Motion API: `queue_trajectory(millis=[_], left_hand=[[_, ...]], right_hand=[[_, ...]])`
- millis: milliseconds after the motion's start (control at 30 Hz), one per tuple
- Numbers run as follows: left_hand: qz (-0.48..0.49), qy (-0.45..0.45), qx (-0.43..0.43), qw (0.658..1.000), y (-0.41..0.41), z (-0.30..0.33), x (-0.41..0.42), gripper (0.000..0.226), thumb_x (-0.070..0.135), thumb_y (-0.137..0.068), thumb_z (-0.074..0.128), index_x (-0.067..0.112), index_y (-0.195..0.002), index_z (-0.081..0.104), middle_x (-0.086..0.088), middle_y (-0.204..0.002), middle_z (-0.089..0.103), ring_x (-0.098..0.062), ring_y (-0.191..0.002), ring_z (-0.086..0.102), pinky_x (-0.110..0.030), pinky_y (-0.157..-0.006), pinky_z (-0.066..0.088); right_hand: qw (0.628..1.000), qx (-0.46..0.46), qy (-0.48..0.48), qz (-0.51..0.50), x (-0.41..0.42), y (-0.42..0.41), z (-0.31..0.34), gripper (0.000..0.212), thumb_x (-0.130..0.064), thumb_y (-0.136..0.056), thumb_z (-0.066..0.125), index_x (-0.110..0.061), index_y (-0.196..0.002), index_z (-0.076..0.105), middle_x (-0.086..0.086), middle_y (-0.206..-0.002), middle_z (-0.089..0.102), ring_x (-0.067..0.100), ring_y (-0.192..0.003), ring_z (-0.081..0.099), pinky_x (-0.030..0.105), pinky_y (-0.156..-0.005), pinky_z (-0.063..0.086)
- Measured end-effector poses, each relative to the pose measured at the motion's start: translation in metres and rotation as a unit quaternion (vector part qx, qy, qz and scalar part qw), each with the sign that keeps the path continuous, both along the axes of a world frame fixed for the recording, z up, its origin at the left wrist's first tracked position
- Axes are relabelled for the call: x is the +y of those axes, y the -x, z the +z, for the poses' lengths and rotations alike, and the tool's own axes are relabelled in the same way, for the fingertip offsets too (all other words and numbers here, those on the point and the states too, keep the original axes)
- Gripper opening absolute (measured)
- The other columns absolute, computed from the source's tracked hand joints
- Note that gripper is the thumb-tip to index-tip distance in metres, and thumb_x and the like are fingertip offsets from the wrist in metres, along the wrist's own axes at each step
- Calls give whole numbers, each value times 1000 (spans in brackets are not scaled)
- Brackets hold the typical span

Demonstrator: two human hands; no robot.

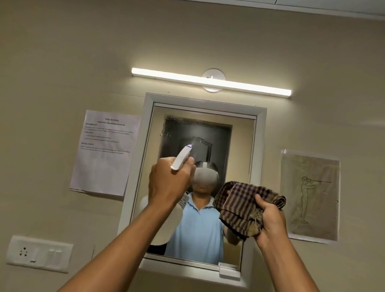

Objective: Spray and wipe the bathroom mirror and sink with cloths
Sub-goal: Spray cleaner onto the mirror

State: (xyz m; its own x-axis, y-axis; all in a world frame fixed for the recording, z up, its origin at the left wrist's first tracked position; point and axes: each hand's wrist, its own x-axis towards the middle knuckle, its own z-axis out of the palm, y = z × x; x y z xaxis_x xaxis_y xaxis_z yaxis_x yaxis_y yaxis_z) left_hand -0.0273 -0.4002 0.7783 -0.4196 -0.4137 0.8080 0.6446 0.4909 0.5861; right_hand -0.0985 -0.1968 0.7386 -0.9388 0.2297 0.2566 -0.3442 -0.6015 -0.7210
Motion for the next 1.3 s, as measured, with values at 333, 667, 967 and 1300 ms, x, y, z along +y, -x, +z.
queue_trajectory(millis=[333,667,967,1300], left_hand=[[-78,46,-14,996,11,-19,77,31,40,-91,59,14,-79,72,-3,-69,68,-17,-64,65,-41,-62,58],[-52,2,-71,996,6,-63,48,20,41,-92,59,29,-76,63,9,-66,62,-14,-63,64,-36,-63,59],[59,-74,-74,993,-13,-77,-40,31,37,-92,60,24,-63,58,-1,-59,59,-18,-55,58,-27,-50,48],[77,-82,-116,987,-18,-115,-68,33,36,-91,61,19,-63,59,-3,-53,54,-22,-50,54,-37,-51,51]], right_hand=[[1000,-7,-2,-13,40,-9,-14,31,-17,-85,71,-4,-113,67,17,-106,73,35,-97,70,60,-91,52],[998,-43,-39,-34,34,-4,-31,19,-11,-92,60,-5,-109,68,16,-104,74,35,-94,71,61,-89,53],[997,-48,-52,-3,-2,1,-44,21,-9,-92,60,-4,-112,67,18,-106,73,35,-94,71,61,-87,53],[997,-56,-48,6,-16,-1,-59,24,-7,-93,58,-3,-115,65,17,-107,72,34,-93,70,57,-86,55]])
